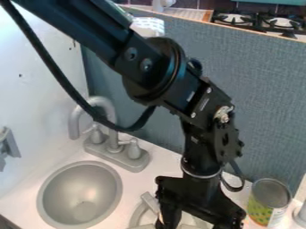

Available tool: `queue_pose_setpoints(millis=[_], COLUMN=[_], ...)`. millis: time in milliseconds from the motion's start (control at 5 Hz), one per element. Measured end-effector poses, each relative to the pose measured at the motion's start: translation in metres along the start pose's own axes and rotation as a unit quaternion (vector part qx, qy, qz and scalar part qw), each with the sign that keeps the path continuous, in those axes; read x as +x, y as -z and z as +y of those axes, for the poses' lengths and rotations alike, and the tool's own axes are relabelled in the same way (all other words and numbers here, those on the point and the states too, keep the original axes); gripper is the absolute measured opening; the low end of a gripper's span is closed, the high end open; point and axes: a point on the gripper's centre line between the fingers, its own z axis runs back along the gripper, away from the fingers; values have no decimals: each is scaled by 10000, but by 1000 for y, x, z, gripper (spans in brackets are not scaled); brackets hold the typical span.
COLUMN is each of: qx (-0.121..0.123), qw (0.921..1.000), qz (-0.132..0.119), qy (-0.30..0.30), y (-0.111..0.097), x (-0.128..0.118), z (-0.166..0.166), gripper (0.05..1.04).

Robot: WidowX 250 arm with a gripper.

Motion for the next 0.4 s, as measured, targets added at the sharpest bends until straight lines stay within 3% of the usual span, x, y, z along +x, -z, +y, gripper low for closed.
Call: queue_pose_setpoints(millis=[200,400], qx=[191,60], qw=[9988,9929], qz=[1,-98], qy=[457,1187], y=[0,2], x=[0,9], z=[6,-1], gripper=[1004,1004])
